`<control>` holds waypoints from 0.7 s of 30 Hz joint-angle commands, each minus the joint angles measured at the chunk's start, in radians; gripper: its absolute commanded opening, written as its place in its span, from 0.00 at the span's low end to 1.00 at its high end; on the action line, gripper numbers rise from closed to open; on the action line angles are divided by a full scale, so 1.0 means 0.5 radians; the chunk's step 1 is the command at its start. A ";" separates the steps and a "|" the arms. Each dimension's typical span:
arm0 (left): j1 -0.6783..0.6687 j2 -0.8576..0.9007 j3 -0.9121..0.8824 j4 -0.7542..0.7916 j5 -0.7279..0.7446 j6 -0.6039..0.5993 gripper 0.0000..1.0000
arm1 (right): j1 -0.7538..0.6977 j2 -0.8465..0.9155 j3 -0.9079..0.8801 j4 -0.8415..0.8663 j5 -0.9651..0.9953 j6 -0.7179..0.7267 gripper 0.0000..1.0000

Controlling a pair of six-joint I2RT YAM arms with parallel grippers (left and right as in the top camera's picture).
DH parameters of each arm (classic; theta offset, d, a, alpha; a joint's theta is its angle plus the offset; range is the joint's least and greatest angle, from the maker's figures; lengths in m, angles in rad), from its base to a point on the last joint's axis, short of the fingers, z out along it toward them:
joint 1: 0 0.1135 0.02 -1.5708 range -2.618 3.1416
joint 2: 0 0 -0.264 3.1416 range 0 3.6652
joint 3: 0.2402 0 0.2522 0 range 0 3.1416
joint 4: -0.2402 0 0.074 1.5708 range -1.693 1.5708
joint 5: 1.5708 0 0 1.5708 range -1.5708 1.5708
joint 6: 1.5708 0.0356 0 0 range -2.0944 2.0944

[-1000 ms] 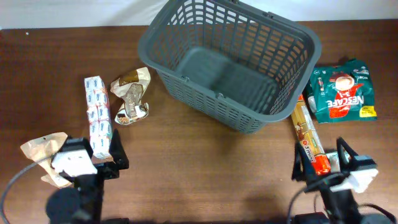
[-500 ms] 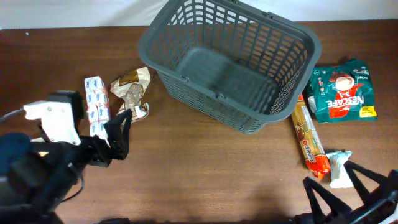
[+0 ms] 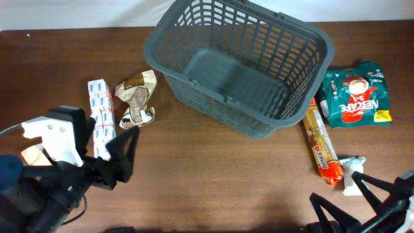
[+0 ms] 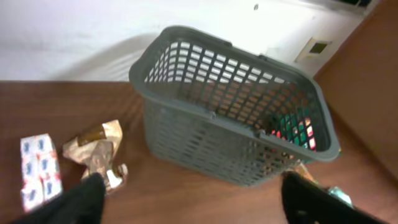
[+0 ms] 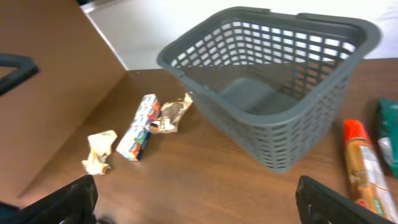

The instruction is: Pack container

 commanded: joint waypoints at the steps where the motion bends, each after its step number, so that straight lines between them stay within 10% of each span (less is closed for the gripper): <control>1: 0.011 -0.006 0.027 -0.039 0.072 0.002 0.48 | -0.005 0.018 0.030 0.002 -0.156 -0.036 0.73; 2: 0.011 -0.007 0.027 -0.060 0.073 0.002 0.26 | -0.005 0.018 0.030 0.001 -0.159 -0.036 0.31; 4: 0.011 -0.008 0.027 -0.121 0.072 0.002 0.10 | -0.005 0.018 0.030 -0.008 -0.156 -0.036 0.03; 15: 0.011 -0.008 0.009 -0.591 -0.433 0.098 0.02 | -0.006 0.029 0.025 -0.333 0.806 0.079 0.04; 21: 0.011 -0.007 -0.114 -0.671 -0.576 0.101 0.02 | -0.005 0.253 0.026 -0.059 0.697 0.206 0.03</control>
